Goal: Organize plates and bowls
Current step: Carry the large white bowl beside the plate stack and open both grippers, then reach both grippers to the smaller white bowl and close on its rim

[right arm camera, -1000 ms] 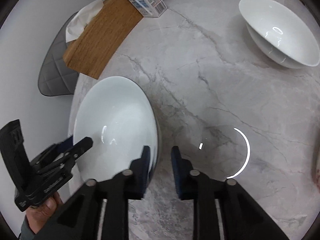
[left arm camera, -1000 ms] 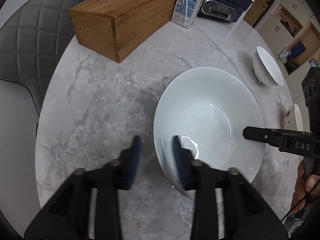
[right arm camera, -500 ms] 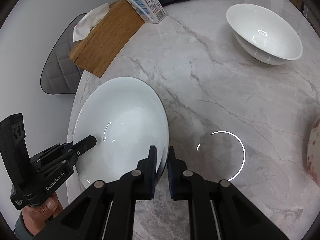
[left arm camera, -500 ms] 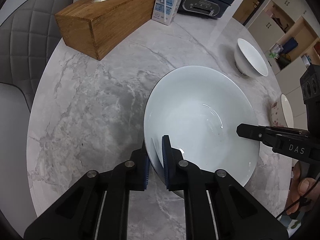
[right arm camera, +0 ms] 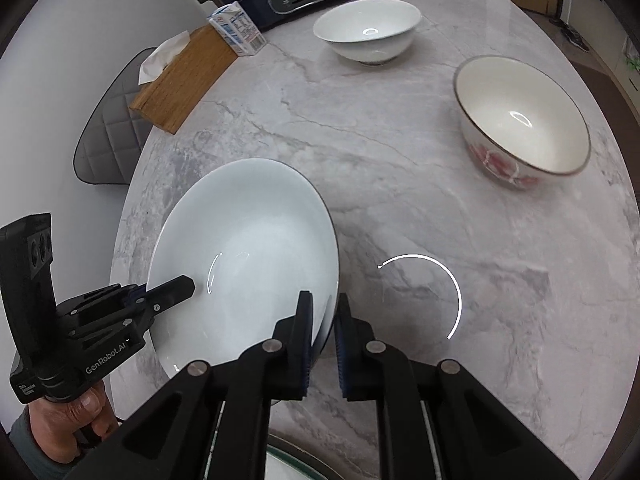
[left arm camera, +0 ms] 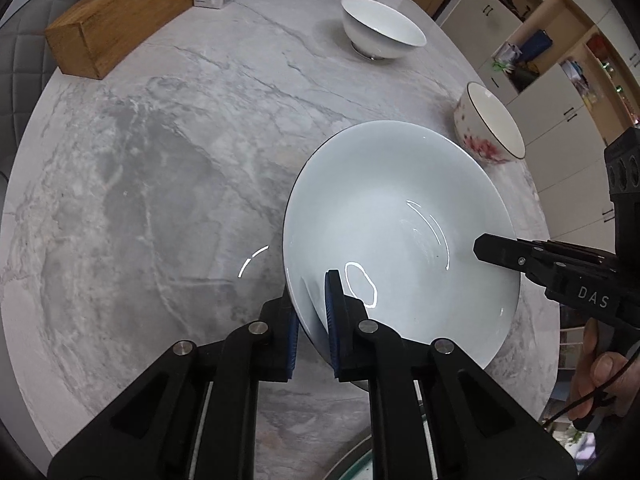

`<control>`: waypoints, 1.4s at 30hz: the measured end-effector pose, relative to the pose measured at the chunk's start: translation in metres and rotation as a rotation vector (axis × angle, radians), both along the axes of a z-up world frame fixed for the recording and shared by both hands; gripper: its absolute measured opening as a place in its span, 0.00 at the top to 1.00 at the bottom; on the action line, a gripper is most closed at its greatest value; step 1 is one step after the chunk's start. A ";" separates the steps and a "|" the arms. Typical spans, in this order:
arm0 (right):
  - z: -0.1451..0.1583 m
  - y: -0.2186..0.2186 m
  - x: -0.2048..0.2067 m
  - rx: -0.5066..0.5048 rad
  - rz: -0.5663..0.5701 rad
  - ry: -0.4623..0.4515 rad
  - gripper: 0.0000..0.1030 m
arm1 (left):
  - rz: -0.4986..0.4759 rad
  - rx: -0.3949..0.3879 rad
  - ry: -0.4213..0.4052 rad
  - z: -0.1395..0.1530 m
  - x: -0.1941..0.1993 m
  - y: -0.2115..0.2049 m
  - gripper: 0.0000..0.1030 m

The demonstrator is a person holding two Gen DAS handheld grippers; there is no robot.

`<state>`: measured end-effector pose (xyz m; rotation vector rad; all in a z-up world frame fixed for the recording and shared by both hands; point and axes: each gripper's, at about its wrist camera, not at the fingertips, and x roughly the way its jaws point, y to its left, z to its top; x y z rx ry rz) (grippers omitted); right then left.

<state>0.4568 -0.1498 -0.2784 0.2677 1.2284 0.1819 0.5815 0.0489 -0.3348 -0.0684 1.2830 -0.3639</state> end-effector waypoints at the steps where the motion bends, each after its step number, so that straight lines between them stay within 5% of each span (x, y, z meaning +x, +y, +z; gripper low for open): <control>1: -0.002 -0.006 -0.006 0.004 -0.014 0.004 0.88 | -0.003 0.001 0.003 -0.002 -0.003 -0.005 0.90; 20: -0.023 -0.027 -0.033 0.024 -0.050 0.001 0.83 | -0.023 0.059 0.002 -0.023 -0.019 -0.040 0.86; 24: -0.020 -0.024 -0.035 0.038 -0.033 -0.016 0.74 | -0.007 0.034 -0.010 -0.020 -0.024 -0.034 0.43; 29: -0.008 -0.032 -0.043 0.061 -0.052 -0.037 0.42 | 0.045 0.008 -0.009 -0.004 -0.029 -0.014 0.29; 32: 0.011 -0.054 -0.053 0.074 -0.100 -0.058 0.33 | 0.081 -0.016 -0.010 0.017 -0.028 0.005 0.25; 35: 0.040 -0.083 -0.047 0.097 -0.152 -0.136 0.17 | 0.124 -0.041 -0.035 0.038 -0.007 0.023 0.03; 38: 0.066 -0.109 -0.014 0.122 -0.193 -0.203 0.00 | 0.133 0.004 -0.104 0.058 0.033 0.026 0.00; 42: 0.088 -0.120 0.060 0.094 -0.148 -0.225 0.00 | 0.053 0.029 -0.232 0.084 0.099 0.001 0.00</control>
